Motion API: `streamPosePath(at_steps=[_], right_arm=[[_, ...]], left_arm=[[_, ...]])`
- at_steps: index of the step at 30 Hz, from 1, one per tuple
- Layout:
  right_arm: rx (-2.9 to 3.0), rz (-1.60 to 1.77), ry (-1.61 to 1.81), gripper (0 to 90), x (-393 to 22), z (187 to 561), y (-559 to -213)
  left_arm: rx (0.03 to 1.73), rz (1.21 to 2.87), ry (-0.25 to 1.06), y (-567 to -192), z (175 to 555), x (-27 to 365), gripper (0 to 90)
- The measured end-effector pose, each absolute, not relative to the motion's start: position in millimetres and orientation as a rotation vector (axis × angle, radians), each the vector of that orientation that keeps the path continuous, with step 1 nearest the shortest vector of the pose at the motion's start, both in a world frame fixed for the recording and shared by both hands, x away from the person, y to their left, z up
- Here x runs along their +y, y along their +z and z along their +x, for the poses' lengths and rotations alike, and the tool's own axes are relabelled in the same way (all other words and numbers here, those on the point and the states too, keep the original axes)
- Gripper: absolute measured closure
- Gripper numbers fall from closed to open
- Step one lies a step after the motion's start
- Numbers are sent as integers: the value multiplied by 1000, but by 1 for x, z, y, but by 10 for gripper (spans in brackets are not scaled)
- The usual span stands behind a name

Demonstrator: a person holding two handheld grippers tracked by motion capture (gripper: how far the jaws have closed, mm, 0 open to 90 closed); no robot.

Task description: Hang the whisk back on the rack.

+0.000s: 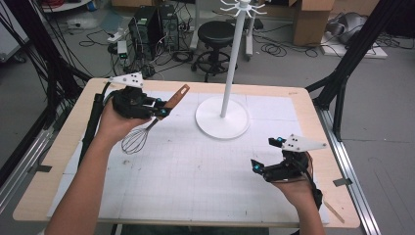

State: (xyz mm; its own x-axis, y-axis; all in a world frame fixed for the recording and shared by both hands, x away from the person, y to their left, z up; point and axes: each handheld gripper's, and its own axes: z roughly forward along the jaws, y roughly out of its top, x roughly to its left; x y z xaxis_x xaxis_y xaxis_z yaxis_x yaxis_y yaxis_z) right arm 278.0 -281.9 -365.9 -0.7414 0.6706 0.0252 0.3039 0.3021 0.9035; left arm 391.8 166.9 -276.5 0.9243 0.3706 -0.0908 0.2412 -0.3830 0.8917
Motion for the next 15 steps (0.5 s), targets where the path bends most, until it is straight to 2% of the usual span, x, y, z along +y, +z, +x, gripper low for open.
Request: streamPosePath(at_steps=[15], right_arm=[[2225,866,1411,4,-280,277,-366]], left_arm=[[364,1905,141,-239,405,126,709]])
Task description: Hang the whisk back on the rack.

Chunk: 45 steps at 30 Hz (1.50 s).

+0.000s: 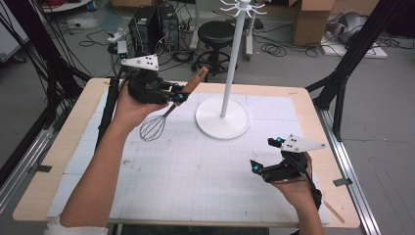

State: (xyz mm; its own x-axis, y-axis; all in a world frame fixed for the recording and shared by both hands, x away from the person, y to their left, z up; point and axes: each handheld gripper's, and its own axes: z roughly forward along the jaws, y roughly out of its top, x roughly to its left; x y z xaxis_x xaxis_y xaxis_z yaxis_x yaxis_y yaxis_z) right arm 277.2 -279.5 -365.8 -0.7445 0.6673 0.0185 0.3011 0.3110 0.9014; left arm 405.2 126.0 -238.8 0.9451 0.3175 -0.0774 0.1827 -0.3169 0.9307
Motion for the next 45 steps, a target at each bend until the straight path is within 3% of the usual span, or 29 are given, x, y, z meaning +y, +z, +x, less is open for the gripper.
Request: streamPosePath(at_steps=[45], right_arm=[[2238,878,1397,4,-282,277,-371]], left_arm=[[263,1822,141,-166,446,76,709]])
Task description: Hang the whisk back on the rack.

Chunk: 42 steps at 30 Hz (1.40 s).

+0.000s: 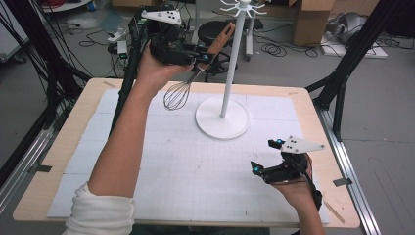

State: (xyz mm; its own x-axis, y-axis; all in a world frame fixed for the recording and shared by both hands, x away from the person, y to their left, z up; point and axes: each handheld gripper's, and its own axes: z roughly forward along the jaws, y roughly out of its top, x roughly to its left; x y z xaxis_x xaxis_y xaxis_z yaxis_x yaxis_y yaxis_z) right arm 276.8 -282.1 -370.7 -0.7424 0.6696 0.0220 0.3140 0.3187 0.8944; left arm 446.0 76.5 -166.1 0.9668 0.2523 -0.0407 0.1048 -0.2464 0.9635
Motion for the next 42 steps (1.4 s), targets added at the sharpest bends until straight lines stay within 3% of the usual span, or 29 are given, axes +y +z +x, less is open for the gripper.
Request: streamPosePath(at_steps=[12,42], right_arm=[[2234,892,1398,4,-286,277,-372],[2228,886,1409,4,-287,275,-371]], left_arm=[[267,1799,145,-153,464,71,709],[346,1782,124,-163,478,55,708]])
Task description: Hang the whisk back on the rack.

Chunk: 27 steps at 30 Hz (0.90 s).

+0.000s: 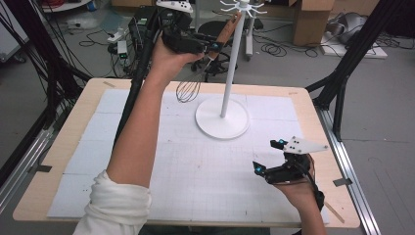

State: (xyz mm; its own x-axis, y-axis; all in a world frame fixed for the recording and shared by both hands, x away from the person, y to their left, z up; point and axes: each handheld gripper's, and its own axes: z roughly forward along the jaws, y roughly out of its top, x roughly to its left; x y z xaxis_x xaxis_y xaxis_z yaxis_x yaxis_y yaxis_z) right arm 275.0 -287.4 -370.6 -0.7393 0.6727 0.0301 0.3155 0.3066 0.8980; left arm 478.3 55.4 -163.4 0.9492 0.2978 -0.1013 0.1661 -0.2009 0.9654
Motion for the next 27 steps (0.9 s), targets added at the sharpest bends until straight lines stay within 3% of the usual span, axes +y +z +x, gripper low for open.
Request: streamPosePath(at_steps=[27], right_arm=[[2226,885,1408,4,-288,273,-370]], left_arm=[[371,1822,148,-167,486,55,695]])
